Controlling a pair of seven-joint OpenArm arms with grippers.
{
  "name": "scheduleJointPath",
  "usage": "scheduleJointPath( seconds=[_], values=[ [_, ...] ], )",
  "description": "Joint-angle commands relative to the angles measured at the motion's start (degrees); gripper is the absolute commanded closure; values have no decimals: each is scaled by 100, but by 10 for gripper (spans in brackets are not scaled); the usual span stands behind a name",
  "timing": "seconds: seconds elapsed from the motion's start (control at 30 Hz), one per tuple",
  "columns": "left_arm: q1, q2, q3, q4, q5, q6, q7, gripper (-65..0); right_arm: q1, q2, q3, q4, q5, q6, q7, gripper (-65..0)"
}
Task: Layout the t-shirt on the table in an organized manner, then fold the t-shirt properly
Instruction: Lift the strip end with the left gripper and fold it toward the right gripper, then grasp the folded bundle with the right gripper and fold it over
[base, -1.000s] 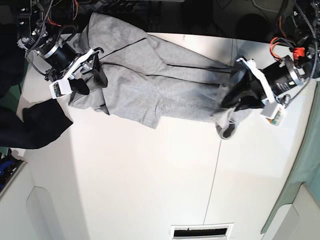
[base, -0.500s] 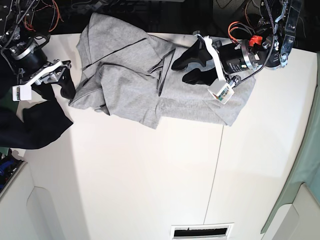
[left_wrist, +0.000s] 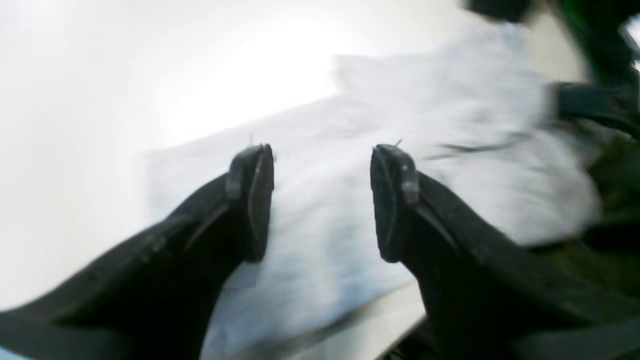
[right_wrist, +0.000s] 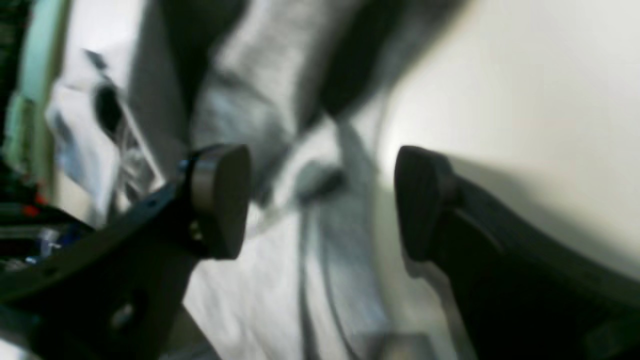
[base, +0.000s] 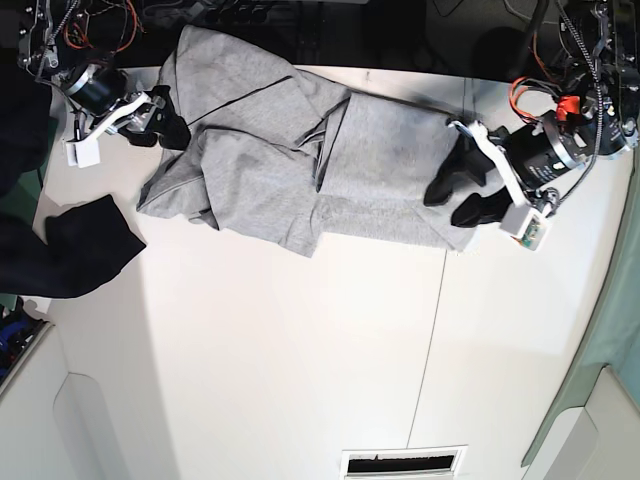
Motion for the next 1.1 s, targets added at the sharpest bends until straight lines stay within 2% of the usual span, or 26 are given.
scheduleJointPath(
  seconds=[0.0,0.17,0.3,0.33,0.37,0.43,0.47,0.67,0.8,0.93,1.07],
  values=[
    [-17,-50,-170,13,-101,-17,-103,-335,-7,-70,-79,26,17,7,-28,-447],
    [-4,-50,-706,-144,-195,-17,-52,-335,35,-577,-225,26,9,22,2,-447],
    [7,-50,-776,-151,-190,-17,-48,-335,129,-883,-223,26,-162,20,9,-432],
    [15,-48,-776,-164,-192,-15,-50,-335,153,-918,-223,26,-188,20,28,-381],
    [24,-50,-776,-190,-190,-15,-50,-335,181,-944,-223,26,-184,17,39,-291],
    [28,-79,-776,-236,-190,-13,-57,-335,232,-953,-216,39,-184,17,92,-57],
    [26,-105,-778,-251,-190,-13,-59,-335,262,-946,-186,57,-184,17,90,0],
    [35,-321,-855,-289,-125,247,-74,-335,291,-920,562,693,-219,17,15,0],
    [59,-350,-861,-535,2,295,-81,-335,291,-654,990,1268,-221,17,-175,0],
    [59,-304,-855,-1241,-177,306,-83,-335,291,-356,927,1692,-155,0,-179,0],
    [57,-203,-850,-2105,-505,304,-179,-335,295,-415,621,2109,-160,0,-201,0]
  ],
)
